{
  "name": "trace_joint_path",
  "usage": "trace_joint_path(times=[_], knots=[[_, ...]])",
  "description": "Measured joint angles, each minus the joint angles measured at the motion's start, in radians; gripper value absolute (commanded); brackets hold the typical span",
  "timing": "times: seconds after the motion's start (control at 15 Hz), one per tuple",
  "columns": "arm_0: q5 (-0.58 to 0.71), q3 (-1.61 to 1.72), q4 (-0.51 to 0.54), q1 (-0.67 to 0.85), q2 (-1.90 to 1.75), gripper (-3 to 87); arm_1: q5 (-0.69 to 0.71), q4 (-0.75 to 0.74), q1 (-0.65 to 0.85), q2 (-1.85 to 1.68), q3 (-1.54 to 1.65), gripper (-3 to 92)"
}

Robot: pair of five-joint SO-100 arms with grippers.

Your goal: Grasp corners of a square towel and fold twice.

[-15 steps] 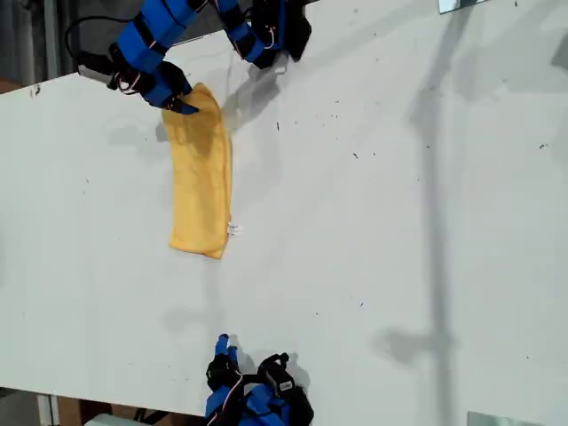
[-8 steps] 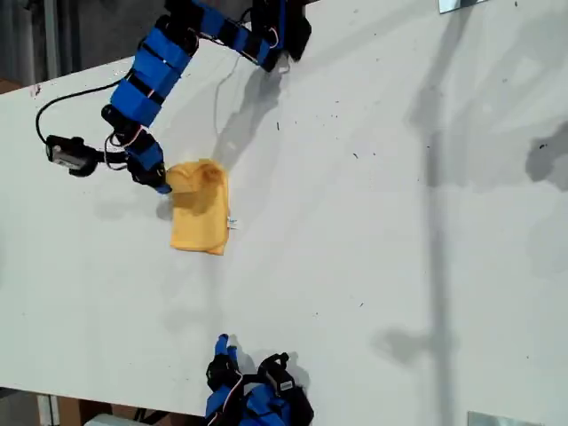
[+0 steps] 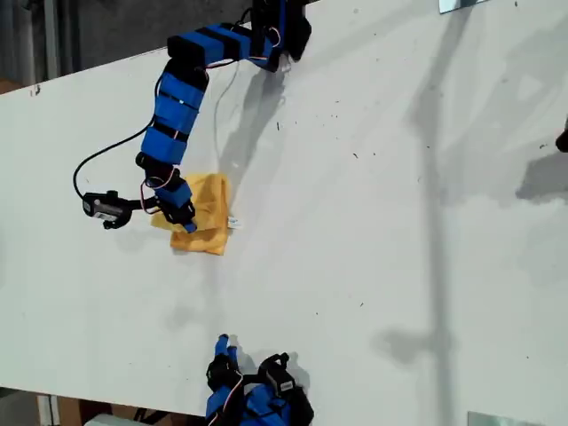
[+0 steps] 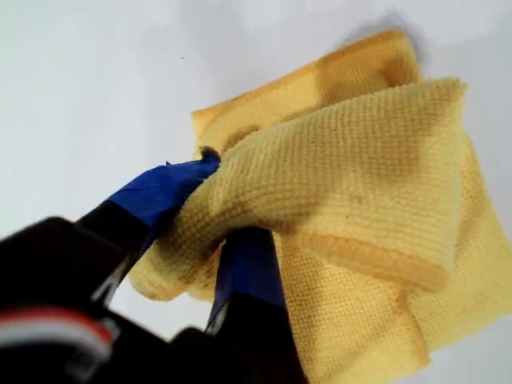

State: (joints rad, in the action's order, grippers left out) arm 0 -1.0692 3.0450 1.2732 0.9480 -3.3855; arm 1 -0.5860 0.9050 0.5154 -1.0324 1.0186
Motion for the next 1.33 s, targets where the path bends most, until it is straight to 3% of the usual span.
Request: trace_joint_path(times=[0.13,0.2,0.4,0.6,0.67,0.73,0.8,0.93,1.07,1.13,1.2,1.33], knots=[[0.0,0.0,0.002,0.0,-0.003,12.2,0.0,0.029,-0.002,0.0,0.0,49.8],[0.0,0.0,0.003,-0.002,-0.003,12.2,0.0,0.064,0.011,-0.008,0.0,52.4],[0.0,0.006,0.003,-0.003,-0.011,12.2,0.009,0.224,0.087,-0.324,0.008,52.2],[0.0,0.006,0.003,-0.003,-0.014,12.1,-0.066,0.256,0.144,-0.792,0.394,51.2],[0.0,0.006,0.003,-0.003,-0.021,12.1,-0.114,0.238,0.115,-0.936,0.612,39.3],[0.0,0.006,0.006,-0.003,-0.031,12.3,-0.173,0.181,0.075,-1.081,0.853,18.5],[0.002,0.011,0.018,-0.003,-0.048,12.7,-0.239,0.152,0.063,-1.273,1.114,12.1],[0.003,0.012,0.035,-0.037,-0.071,12.2,-0.364,0.236,0.005,-1.786,1.546,12.1],[-0.041,0.023,0.037,-0.146,-0.075,12.1,-0.479,0.344,-0.103,-2.189,1.706,12.1],[-0.091,0.035,0.035,-0.202,-0.075,11.5,-0.508,0.324,-0.15,-2.229,1.787,12.1],[-0.163,0.052,0.034,-0.247,-0.078,4.0,-0.558,0.331,-0.147,-2.23,1.839,12.1],[-0.308,0.063,0.04,-0.365,-0.08,4.2,-0.657,0.433,-0.133,-2.253,1.856,12.1]])
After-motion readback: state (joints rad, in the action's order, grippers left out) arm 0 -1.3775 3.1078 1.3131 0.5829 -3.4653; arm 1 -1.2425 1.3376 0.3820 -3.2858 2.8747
